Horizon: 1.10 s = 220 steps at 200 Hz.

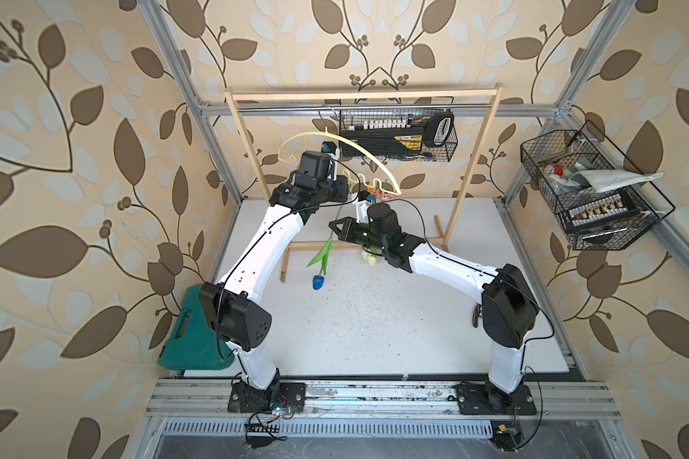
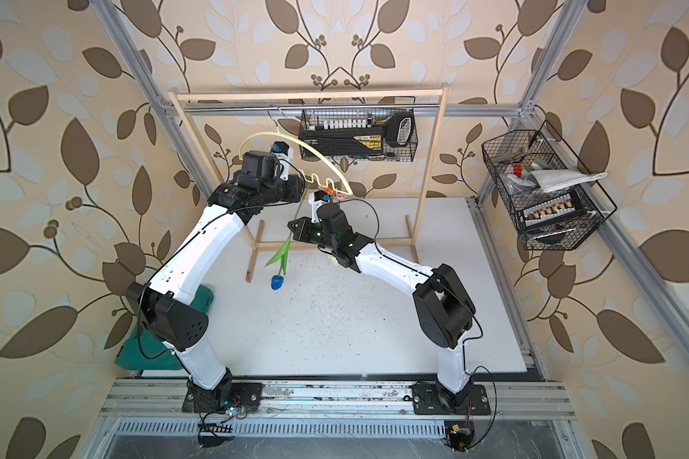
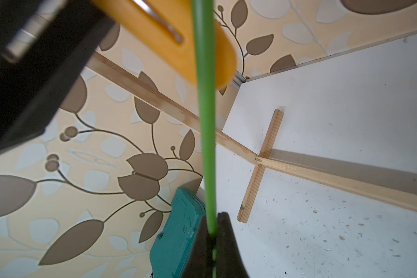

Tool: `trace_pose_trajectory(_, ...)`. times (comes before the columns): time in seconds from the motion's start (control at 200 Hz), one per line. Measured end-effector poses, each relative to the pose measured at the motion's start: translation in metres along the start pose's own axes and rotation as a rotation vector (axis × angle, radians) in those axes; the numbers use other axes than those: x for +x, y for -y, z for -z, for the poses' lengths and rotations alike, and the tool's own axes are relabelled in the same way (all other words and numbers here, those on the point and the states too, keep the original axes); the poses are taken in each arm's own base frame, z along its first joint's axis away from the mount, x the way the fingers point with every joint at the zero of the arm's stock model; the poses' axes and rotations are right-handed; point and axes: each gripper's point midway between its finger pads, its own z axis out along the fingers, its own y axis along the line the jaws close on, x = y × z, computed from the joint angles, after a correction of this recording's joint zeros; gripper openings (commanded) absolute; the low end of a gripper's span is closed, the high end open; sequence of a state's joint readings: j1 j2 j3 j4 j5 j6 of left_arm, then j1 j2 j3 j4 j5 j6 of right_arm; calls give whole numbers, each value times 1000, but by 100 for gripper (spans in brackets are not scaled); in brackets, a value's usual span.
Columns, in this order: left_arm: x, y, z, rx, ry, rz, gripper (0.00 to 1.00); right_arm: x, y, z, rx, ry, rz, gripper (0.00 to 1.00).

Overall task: Dry the flowers on a clothes hanger
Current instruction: Clamp the flower onto the hanger.

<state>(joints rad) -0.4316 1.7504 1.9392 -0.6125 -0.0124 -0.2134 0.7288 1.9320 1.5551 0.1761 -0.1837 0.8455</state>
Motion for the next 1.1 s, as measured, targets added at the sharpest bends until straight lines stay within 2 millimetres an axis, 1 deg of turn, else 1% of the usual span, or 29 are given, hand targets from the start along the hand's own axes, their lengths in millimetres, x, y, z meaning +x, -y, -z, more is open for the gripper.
trace_pose_trajectory(0.21,0,0,-3,-1,-2,1,20,1,9,-4,20,-9,-5,0)
trace_pose_trajectory(0.48,0,4,-3,20,-4,3,20,3,19,-8,29,-23,-20,0)
trace_pose_trajectory(0.69,0,4,-3,21,-4,4,20,1,13,-8,5,-15,-14,0)
trace_pose_trajectory(0.95,0,4,-4,21,-5,4,19,4,8,-7,-9,-19,5,0)
trace_pose_trajectory(1.1,-1,4,-3,22,-3,4,19,9,11,-3,-4,-26,16,0)
